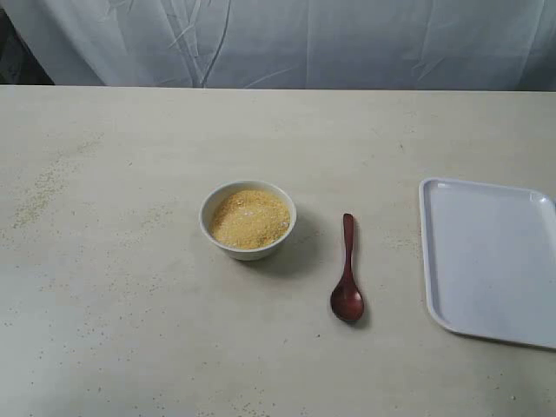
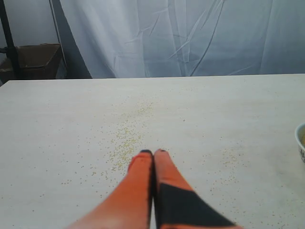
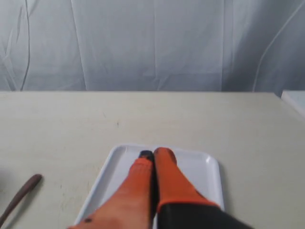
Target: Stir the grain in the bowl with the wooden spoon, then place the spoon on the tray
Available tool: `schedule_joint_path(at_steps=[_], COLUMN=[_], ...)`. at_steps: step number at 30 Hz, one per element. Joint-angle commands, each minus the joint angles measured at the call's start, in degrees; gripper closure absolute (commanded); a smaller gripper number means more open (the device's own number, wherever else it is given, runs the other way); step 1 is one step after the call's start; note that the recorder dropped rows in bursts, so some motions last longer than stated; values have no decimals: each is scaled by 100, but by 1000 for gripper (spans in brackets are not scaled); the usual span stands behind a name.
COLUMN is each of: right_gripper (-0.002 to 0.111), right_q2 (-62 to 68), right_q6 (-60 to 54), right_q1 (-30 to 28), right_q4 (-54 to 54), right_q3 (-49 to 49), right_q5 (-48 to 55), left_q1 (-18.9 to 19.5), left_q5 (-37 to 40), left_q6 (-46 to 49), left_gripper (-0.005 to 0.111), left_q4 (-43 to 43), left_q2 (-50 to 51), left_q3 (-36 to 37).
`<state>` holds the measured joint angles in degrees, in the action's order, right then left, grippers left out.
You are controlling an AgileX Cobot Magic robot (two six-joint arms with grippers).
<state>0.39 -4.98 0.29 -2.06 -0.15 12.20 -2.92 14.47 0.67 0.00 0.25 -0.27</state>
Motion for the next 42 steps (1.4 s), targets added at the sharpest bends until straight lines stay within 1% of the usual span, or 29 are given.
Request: schedule_joint_path(at_steps=[1,4,7,18,21,23,27,30,32,33,35,37,40,42], right_gripper=[108,108,108,108,108,109,109,109,109,109,109,109,109,109], right_q2=[-39,-39,-39,-39,-39,-39,488,1427,2226,2581,3156,3561,3960,4239], right_q6=[5,5,5,5,18,18,46,784,892,892,892,760,760,760], right_q1=[-29,-29,-29,-29,-29,-29,-29,-29,-29,-29,-29,-29,-29,-29], right_q4=[19,19,19,9,-291,-570,-590,-590,-614,-614,-575,-385,-353,-395], right_q3=[15,15,15,15,15,-142,-1180,-2328,-3194,-3565,-4121,-4360,-4352,-4352], right_q5=[-1125,-1685,-1991,-2055,-1970,-1613,55,1650,2674,2941,3143,3073,2770,2856], left_q1=[-9,-9,-9,-9,-9,-9,-9,-9,-9,-9,-9,-9,-9,-9], left_q5=[-72,-72,-72,-72,-72,-72,-72,-72,-72,-72,-72,-72,-72,-72], left_q6=[-6,-6,-6,-6,-6,-6,-6,-6,-6,-6,-6,-6,-6,-6], left_gripper=[107,107,107,107,107,107,107,107,107,107,107,107,107,107], left_q4=[0,0,0,0,0,0,0,0,0,0,0,0,0,0], left_q2=[-25,-25,-25,-25,-25,-25,-25,-25,-25,-25,-25,-25,-25,-25], left_q3=[27,27,27,27,27,27,27,27,27,27,27,27,27,27])
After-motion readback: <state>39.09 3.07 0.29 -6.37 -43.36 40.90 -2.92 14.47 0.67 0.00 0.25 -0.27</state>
